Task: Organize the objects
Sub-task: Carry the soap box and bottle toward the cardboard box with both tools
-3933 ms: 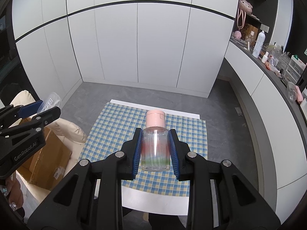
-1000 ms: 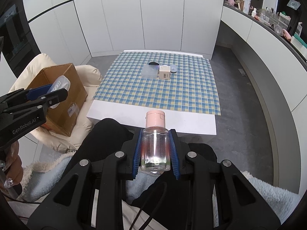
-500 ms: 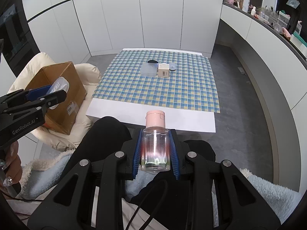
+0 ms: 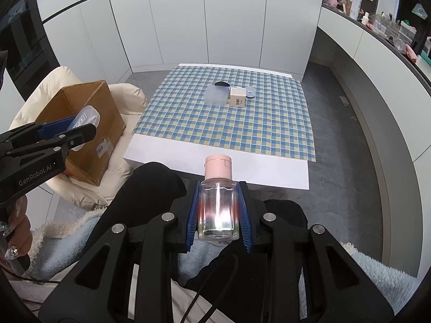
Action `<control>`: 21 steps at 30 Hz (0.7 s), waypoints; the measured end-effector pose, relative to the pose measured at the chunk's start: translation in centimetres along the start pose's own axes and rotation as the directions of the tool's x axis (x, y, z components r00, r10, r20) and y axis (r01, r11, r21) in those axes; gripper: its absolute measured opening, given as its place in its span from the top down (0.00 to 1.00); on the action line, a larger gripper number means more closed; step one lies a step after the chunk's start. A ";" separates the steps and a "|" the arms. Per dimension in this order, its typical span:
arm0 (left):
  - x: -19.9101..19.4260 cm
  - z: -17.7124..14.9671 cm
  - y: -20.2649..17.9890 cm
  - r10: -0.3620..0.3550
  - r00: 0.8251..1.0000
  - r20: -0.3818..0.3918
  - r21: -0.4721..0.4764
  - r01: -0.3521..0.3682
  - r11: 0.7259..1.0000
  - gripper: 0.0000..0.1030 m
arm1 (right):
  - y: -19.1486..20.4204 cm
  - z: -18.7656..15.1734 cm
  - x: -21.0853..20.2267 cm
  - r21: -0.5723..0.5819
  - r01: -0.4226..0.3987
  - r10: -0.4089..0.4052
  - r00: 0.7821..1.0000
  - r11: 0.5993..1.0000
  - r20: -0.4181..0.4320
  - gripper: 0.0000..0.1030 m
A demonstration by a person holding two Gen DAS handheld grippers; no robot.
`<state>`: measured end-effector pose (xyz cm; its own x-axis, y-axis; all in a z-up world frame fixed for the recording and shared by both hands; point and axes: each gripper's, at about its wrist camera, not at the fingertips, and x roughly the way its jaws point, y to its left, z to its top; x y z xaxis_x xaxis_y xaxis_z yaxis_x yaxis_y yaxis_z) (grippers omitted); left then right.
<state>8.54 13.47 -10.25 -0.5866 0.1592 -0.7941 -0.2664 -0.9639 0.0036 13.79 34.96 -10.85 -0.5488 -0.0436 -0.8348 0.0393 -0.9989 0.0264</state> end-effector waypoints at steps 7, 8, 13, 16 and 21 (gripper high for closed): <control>0.1 -0.4 1.3 0.011 1.000 -0.008 -0.034 -0.011 0.999 0.59 | 1.0 0.4 0.6 -0.029 -0.014 0.013 1.000 0.999 -0.012 0.72; 0.1 -0.5 1.5 0.012 1.000 -0.009 -0.039 -0.013 0.999 0.59 | 1.3 0.5 0.8 -0.036 -0.019 0.018 1.000 0.999 -0.014 0.72; -0.2 -1.0 3.2 0.043 0.999 -0.011 -0.073 -0.044 0.996 0.59 | 2.6 1.1 1.3 -0.070 -0.042 0.041 0.999 0.997 -0.018 0.72; -0.6 -1.5 4.6 0.069 0.998 -0.012 -0.100 -0.070 0.993 0.59 | 3.8 1.6 1.6 -0.097 -0.063 0.062 0.998 0.993 -0.016 0.72; -1.3 -2.5 7.1 0.111 0.994 -0.018 -0.154 -0.112 0.982 0.59 | 6.4 2.3 2.3 -0.154 -0.101 0.099 0.995 0.983 -0.020 0.72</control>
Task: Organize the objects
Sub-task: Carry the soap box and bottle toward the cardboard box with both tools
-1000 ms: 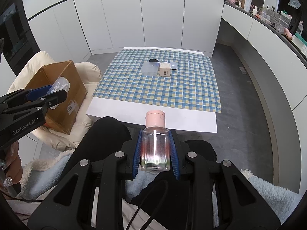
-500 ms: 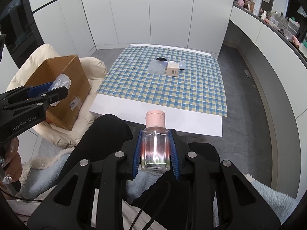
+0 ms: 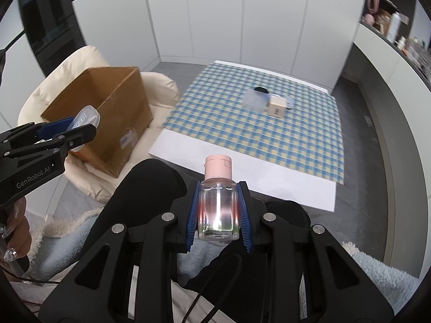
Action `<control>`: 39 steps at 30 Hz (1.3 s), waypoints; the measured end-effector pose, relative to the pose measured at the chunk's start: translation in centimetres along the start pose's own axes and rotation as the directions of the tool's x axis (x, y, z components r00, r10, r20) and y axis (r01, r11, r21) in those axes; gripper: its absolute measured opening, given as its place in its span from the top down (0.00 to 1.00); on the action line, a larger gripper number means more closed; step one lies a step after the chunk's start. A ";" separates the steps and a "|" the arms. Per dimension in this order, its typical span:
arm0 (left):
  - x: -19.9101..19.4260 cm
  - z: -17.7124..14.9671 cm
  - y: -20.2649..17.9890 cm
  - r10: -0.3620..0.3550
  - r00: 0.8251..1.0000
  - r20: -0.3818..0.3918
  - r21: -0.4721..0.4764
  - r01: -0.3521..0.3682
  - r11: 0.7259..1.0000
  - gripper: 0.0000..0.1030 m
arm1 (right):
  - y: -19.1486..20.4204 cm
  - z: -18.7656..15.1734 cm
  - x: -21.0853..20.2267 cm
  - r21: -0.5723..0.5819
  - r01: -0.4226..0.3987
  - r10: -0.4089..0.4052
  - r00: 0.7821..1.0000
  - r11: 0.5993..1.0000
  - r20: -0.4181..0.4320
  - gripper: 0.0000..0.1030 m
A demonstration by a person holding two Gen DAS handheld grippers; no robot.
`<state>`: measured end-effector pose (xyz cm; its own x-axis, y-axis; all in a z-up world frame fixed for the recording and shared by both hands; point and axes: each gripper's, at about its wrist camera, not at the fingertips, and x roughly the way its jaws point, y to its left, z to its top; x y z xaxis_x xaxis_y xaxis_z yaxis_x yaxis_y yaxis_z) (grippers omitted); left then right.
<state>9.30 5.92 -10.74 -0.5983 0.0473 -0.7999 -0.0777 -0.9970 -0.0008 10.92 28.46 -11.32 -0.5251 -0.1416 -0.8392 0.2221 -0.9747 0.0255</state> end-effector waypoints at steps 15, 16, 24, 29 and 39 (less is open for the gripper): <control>-1.2 -2.4 7.6 0.105 0.994 -0.014 -0.157 -0.106 0.982 0.59 | 8.6 2.6 1.6 -0.188 -0.117 0.115 0.993 0.975 -0.018 0.72; -1.2 -2.5 8.1 0.111 0.994 -0.018 -0.167 -0.112 0.980 0.59 | 9.2 2.7 1.7 -0.200 -0.124 0.123 0.992 0.972 -0.021 0.72; -1.7 -3.9 11.2 0.153 0.988 -0.038 -0.218 -0.157 0.963 0.59 | 13.1 3.3 2.5 -0.273 -0.175 0.169 0.985 0.946 -0.045 0.72; -1.8 -4.0 12.2 0.155 0.987 -0.040 -0.240 -0.160 0.957 0.59 | 14.4 3.5 2.7 -0.294 -0.191 0.183 0.982 0.937 -0.053 0.72; -1.2 -3.6 13.5 0.157 0.986 -0.051 -0.273 -0.165 0.948 0.59 | 15.9 3.9 3.8 -0.322 -0.205 0.191 0.979 0.924 -0.074 0.72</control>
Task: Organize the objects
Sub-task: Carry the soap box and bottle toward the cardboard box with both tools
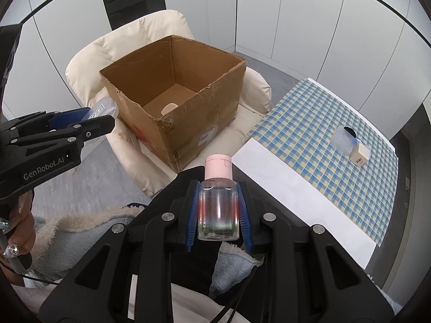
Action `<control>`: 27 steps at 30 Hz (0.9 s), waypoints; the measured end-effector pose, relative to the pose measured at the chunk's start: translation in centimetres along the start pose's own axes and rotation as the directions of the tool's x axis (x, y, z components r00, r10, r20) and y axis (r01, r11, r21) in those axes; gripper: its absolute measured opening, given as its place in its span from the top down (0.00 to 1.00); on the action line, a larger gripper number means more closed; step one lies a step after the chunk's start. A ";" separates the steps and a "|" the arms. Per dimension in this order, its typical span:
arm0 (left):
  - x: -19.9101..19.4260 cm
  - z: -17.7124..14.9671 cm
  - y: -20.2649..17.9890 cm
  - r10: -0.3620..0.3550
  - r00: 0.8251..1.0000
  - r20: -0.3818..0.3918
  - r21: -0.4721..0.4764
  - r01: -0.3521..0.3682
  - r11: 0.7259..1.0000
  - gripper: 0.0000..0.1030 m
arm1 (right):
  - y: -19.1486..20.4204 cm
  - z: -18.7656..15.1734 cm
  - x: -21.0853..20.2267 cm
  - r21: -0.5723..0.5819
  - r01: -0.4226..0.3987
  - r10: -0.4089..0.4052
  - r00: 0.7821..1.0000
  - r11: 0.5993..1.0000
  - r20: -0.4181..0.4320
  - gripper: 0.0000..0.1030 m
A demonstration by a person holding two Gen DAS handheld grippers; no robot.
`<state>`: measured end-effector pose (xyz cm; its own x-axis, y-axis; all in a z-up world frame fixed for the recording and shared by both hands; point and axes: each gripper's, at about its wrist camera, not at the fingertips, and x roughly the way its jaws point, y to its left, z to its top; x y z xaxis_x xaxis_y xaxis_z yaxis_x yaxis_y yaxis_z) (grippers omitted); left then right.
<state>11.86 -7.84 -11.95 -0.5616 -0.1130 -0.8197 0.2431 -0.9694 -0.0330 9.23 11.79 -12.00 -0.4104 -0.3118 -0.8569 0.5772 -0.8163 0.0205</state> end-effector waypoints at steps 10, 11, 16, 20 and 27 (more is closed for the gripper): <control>1.3 1.8 2.0 0.030 1.000 -0.004 -0.058 -0.030 0.998 0.59 | 0.1 2.0 1.8 -0.007 -0.007 0.007 1.000 1.000 -0.014 0.72; 1.5 2.0 2.2 0.039 0.999 -0.003 -0.066 -0.039 0.997 0.59 | 0.1 2.2 2.0 -0.009 -0.008 0.008 1.000 1.000 -0.015 0.72; 2.9 3.0 3.1 0.063 0.998 -0.015 -0.107 -0.064 0.992 0.59 | 0.3 3.9 3.5 -0.031 -0.009 0.008 1.000 0.999 -0.020 0.72; 3.8 3.8 3.6 0.070 0.997 -0.036 -0.129 -0.074 0.989 0.59 | 0.9 5.6 4.9 -0.064 -0.017 0.016 1.000 0.998 -0.027 0.72; 4.0 5.9 5.7 0.102 0.993 -0.067 -0.169 -0.112 0.979 0.59 | 2.1 8.5 7.2 -0.111 -0.046 0.044 0.999 0.993 -0.027 0.72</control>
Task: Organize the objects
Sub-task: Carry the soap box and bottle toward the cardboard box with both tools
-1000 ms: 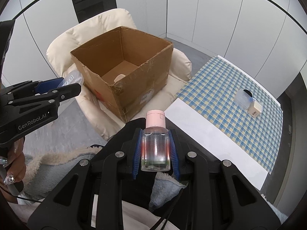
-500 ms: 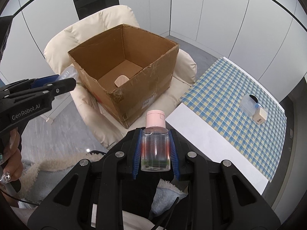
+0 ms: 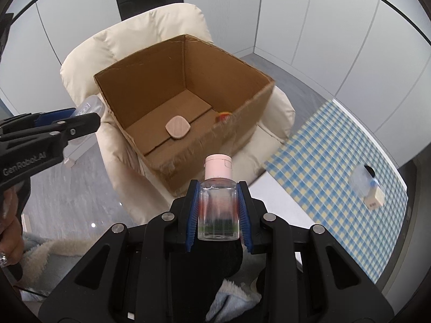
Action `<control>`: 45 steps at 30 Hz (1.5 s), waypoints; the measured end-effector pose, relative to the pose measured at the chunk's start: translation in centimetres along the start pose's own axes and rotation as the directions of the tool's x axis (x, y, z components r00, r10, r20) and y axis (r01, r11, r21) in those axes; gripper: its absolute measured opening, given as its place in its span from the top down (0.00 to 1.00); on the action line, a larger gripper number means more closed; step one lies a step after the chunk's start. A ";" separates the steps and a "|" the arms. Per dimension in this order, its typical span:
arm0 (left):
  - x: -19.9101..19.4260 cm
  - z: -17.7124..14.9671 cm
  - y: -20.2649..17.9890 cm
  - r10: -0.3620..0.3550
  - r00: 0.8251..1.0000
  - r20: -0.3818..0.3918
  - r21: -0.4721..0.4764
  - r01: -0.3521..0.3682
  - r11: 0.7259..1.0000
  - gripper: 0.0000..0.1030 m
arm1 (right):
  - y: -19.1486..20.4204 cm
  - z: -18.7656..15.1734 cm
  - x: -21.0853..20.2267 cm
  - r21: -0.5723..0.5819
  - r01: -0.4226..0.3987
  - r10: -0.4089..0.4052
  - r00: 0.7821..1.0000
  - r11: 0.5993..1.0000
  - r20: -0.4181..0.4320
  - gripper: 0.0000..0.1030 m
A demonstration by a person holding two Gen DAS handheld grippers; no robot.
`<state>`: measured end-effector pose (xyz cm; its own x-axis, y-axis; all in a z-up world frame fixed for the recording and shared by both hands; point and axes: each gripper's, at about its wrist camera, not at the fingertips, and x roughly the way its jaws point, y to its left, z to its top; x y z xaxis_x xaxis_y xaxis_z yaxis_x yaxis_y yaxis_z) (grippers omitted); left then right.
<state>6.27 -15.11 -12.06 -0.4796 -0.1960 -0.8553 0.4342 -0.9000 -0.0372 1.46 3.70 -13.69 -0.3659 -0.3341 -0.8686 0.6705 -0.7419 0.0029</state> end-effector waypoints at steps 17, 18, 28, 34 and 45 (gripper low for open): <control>7.5 7.0 3.1 0.027 1.000 0.000 0.009 -0.027 1.000 0.59 | 2.3 6.7 7.6 -0.065 -0.043 0.042 0.999 0.997 -0.021 0.72; 7.9 7.3 3.1 0.030 1.000 -0.008 0.009 -0.030 1.000 0.59 | 2.3 6.8 8.0 -0.065 -0.044 0.043 0.999 0.997 -0.024 0.72; 10.3 8.7 2.9 0.046 0.998 -0.044 0.031 -0.044 0.999 0.59 | 2.3 8.8 11.7 -0.038 -0.054 0.052 0.997 0.998 -0.051 0.72; 10.1 8.6 3.0 0.050 0.998 -0.042 0.040 -0.048 0.998 0.59 | 2.0 9.2 12.9 -0.013 -0.060 0.059 0.996 0.998 -0.061 0.72; 10.8 8.4 2.9 0.040 0.996 -0.078 0.043 -0.037 0.998 0.59 | 2.1 8.7 13.9 -0.011 -0.062 0.061 0.995 0.998 -0.084 0.72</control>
<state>-4.03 -23.06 -17.04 -0.4008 -0.2007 -0.8939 0.4183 -0.9082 0.0164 -7.88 -7.56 -21.43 -0.2687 -0.3290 -0.9053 0.6994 -0.7129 0.0515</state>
